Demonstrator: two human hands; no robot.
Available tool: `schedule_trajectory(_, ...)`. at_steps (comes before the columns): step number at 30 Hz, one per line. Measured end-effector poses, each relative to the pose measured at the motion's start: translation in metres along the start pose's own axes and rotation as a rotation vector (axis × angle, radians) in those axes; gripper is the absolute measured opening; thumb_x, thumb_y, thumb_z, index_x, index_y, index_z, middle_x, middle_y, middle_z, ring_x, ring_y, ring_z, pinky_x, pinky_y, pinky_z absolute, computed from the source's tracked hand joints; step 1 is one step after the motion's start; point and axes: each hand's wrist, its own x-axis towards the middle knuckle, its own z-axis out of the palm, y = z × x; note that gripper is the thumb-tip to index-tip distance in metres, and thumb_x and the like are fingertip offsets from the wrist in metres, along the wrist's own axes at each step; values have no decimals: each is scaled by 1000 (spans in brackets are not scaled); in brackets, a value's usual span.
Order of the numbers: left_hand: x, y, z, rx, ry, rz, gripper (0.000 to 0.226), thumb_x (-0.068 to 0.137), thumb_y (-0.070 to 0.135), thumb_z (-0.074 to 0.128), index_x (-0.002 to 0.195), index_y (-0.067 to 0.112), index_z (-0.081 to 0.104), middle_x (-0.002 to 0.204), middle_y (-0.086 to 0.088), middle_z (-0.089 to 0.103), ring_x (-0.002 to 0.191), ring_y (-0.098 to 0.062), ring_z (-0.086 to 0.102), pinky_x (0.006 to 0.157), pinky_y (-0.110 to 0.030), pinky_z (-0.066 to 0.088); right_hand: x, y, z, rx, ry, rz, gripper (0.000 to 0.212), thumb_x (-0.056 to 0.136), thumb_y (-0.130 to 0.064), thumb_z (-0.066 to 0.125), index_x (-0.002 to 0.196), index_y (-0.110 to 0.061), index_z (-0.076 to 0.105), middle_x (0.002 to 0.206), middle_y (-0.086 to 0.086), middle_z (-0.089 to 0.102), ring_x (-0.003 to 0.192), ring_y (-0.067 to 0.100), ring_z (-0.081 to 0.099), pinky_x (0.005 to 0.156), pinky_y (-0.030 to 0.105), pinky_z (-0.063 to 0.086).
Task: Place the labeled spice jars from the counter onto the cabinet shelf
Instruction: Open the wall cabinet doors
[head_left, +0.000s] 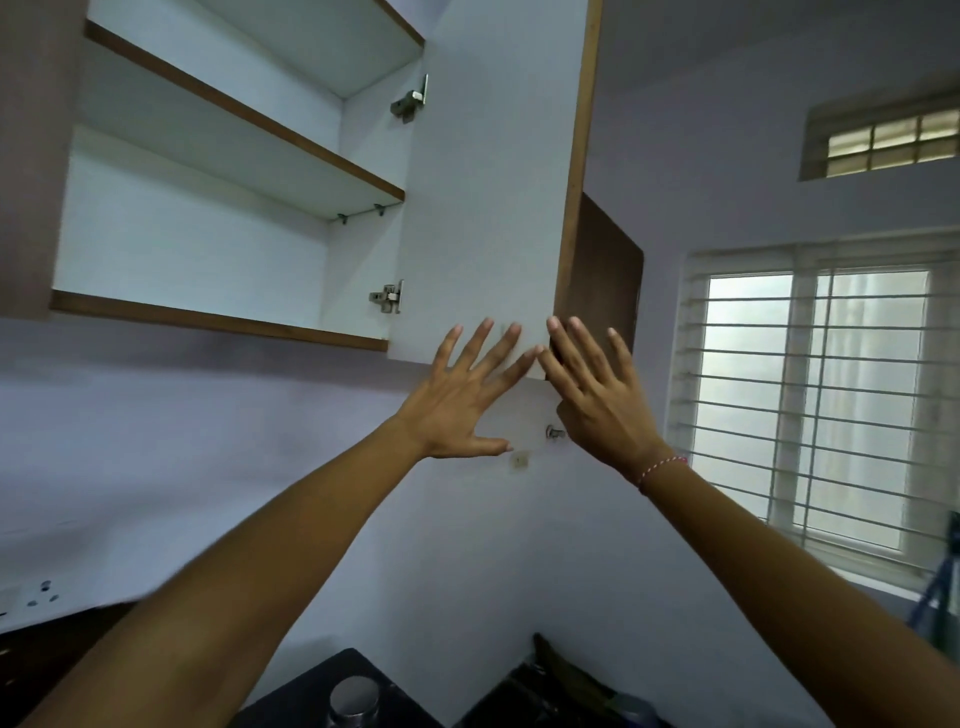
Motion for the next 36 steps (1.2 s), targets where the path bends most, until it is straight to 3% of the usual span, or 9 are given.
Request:
schedule_trajectory(4, 24, 20, 19, 1, -7, -1, 106, 73, 79, 36, 141, 29, -29, 150, -4, -32, 137, -25, -34, 108, -46, -27, -20, 16, 7, -21, -98, 53, 84, 69, -10, 68, 142, -11, 27, 148, 14, 38, 137, 32, 36, 109, 56, 25)
schedule_trajectory(10, 42, 48, 51, -12, -80, 23, 99, 76, 78, 32, 135, 34, -34, 147, -1, -35, 133, -26, -38, 104, -49, -29, -53, 33, 22, -6, -286, 147, 80, 70, -8, 66, 143, -6, 33, 151, 14, 32, 139, 33, 31, 108, 57, 26)
schedule_trajectory(17, 66, 69, 74, 14, -171, 3, 94, 79, 77, 28, 140, 29, -26, 157, -5, -19, 144, -29, -20, 110, -53, -18, -76, 57, 49, 28, -590, 216, 76, 89, -3, 42, 149, -10, -4, 159, 10, -7, 146, 30, -6, 115, 55, 6)
schedule_trajectory(25, 76, 70, 83, 14, -192, -34, 93, 81, 76, 24, 145, 26, -20, 157, -4, -18, 144, -29, -19, 111, -54, -16, -78, 45, 61, 80, -531, 293, 79, 87, 0, 43, 149, -11, -4, 159, 9, -6, 146, 29, -5, 115, 54, 5)
schedule_trajectory(31, 51, 54, 81, 35, -153, -25, 87, 84, 72, 25, 137, 28, -28, 157, -6, -16, 145, -27, -17, 110, -50, -18, -72, 10, 64, 122, -337, 354, 85, 74, 2, 59, 148, -12, 21, 156, 17, 18, 144, 33, 15, 112, 57, 12)
schedule_trajectory(36, -1, 12, 73, 126, -176, -79, 87, 85, 71, 24, 133, 29, -34, 157, -7, -18, 136, -24, -30, 108, -49, -22, -46, -54, 66, 236, -272, 468, 83, 78, -21, 66, 148, -15, 22, 154, 18, 22, 143, 31, 13, 109, 59, 8)
